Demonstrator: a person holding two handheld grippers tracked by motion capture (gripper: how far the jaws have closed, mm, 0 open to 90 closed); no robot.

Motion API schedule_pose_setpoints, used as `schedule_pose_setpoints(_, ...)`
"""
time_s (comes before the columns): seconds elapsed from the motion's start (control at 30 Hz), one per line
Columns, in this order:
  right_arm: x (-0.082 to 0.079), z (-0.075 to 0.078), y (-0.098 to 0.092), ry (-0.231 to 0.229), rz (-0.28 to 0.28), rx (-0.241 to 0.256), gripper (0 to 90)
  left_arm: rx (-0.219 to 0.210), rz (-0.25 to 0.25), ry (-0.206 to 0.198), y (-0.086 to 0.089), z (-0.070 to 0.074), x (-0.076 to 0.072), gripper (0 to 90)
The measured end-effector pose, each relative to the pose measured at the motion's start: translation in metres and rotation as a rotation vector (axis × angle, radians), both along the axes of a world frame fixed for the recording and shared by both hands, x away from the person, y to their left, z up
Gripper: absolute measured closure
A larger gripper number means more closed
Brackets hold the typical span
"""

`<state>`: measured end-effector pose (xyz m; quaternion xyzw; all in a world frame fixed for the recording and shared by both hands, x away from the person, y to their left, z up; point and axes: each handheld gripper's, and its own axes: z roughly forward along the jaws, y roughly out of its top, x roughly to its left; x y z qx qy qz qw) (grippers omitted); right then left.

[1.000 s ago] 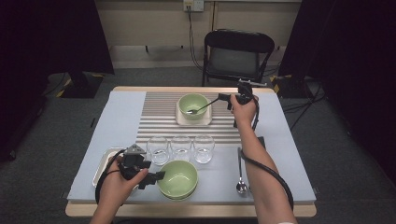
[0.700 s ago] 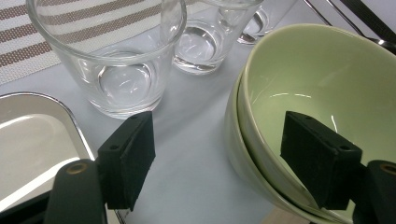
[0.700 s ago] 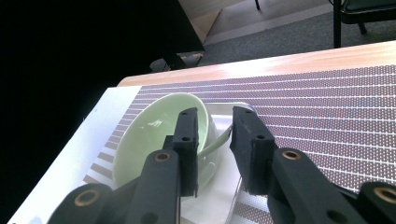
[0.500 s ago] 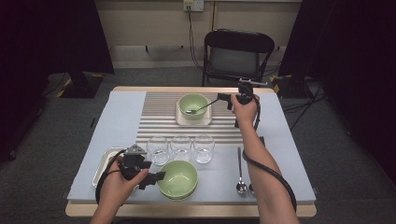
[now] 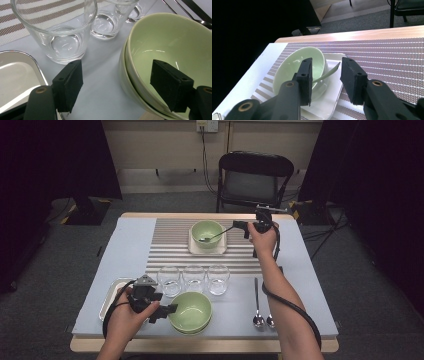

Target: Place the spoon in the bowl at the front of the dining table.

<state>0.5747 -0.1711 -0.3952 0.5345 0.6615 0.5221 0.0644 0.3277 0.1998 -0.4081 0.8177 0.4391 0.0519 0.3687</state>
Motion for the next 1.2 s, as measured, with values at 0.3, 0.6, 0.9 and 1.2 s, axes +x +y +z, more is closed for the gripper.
schedule_pose_setpoints(0.3,-0.003,0.002,-0.001,-0.030,0.014,-0.059,55.1,0.003,-0.002,-0.003,0.000,0.000,0.000,26.0)
schedule_pose_setpoints(0.6,-0.006,-0.001,-0.001,-0.032,0.023,-0.077,50.8,0.001,0.000,0.000,0.000,0.000,0.000,26.0)
schedule_pose_setpoints(0.9,-0.008,-0.013,-0.004,-0.063,0.000,-0.148,39.9,-0.002,0.000,0.003,-0.001,0.000,0.000,26.0)
schedule_pose_setpoints(1.2,-0.004,-0.016,-0.004,-0.063,-0.015,-0.186,36.9,0.002,0.000,0.005,-0.001,-0.001,0.000,26.0)
